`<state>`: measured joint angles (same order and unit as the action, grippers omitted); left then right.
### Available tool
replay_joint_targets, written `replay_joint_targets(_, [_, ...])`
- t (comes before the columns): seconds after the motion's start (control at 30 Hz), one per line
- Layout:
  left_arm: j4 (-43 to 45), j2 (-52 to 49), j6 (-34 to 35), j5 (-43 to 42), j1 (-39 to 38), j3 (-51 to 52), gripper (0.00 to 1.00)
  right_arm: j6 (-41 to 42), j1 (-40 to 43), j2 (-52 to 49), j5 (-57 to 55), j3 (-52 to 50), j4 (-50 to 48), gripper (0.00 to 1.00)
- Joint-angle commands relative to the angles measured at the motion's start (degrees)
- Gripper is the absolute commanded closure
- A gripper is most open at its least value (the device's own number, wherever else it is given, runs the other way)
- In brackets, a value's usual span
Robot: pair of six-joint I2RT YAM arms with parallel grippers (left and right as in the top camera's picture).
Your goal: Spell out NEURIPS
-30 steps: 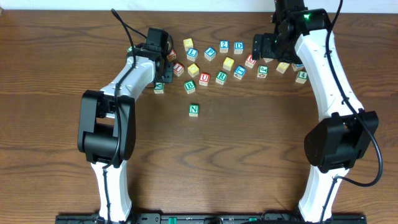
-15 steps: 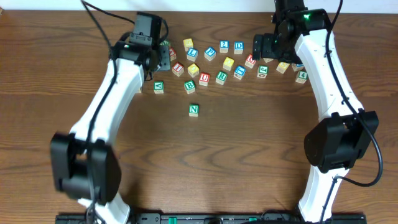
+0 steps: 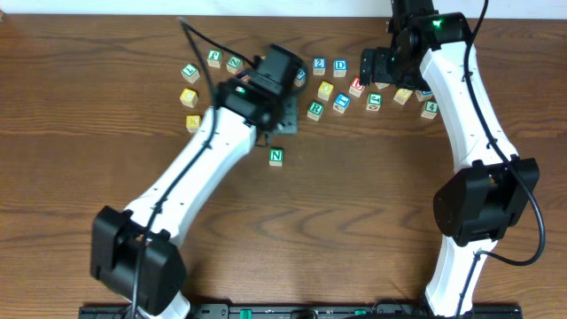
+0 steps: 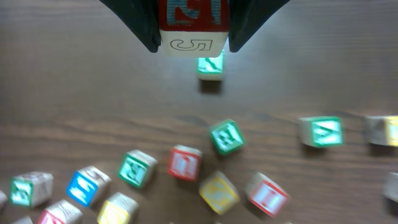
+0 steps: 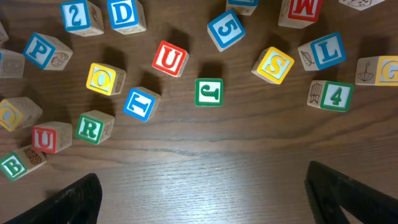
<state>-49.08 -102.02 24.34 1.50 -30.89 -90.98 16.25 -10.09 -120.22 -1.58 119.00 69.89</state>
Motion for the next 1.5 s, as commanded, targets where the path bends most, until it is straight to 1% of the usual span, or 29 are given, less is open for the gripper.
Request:
replay_joint_targets(0.0, [-0.15, -3.65, 3.93, 0.04, -2.69, 0.87, 0.7, -0.46, 0.13, 1.6, -0.85, 1.05, -0.24, 0.01])
replay_joint_targets(0.17, [-0.15, -7.39, 7.52, 0.0, -4.66, 0.87, 0.69, -0.55, 0.39, 1.6, -0.98, 1.05, -0.26, 0.01])
replay_joint_targets(0.33, [-0.11, -8.92, 7.74, -0.04, -5.92, 0.87, 0.7, -0.5, 3.15, 1.62, 0.39, 1.05, -0.28, 0.01])
replay_joint_targets(0.5, [0.28, -9.25, 8.24, 0.0, -7.04, 1.05, 0.7, -0.48, 8.13, 1.62, 6.88, 1.05, 0.98, 0.01])
replay_joint_targets(0.63, [1.18, -9.25, 9.03, 0.02, -7.56, 1.33, 0.7, -0.48, 9.77, 1.6, 7.34, 1.05, 1.33, 0.01])
replay_joint_targets(0.8, [2.49, -9.27, 9.01, 0.02, -8.76, 2.6, 0.7, -0.48, 10.03, 1.6, 7.32, 1.05, 1.29, 0.01])
replay_joint_targets(1.0, [6.4, -9.35, 9.03, 0.04, -9.57, 6.16, 0.7, -0.48, 10.01, 1.6, 7.32, 1.05, 1.29, 0.01])
replay_joint_targets(1.13, [7.06, -10.14, 9.55, 3.1, -9.51, 7.76, 0.7, -0.48, 10.01, 1.6, 7.32, 1.05, 1.29, 0.01])
replay_joint_targets(1.37, [11.82, -14.64, 10.25, 4.83, -9.35, 8.28, 0.7, -0.48, 10.01, 1.62, 7.32, 1.05, 1.29, 0.01])
replay_joint_targets(1.47, [12.35, -16.35, 10.27, 5.95, -9.09, 8.28, 0.7, -0.48, 10.01, 1.6, 7.32, 1.05, 1.29, 0.01])
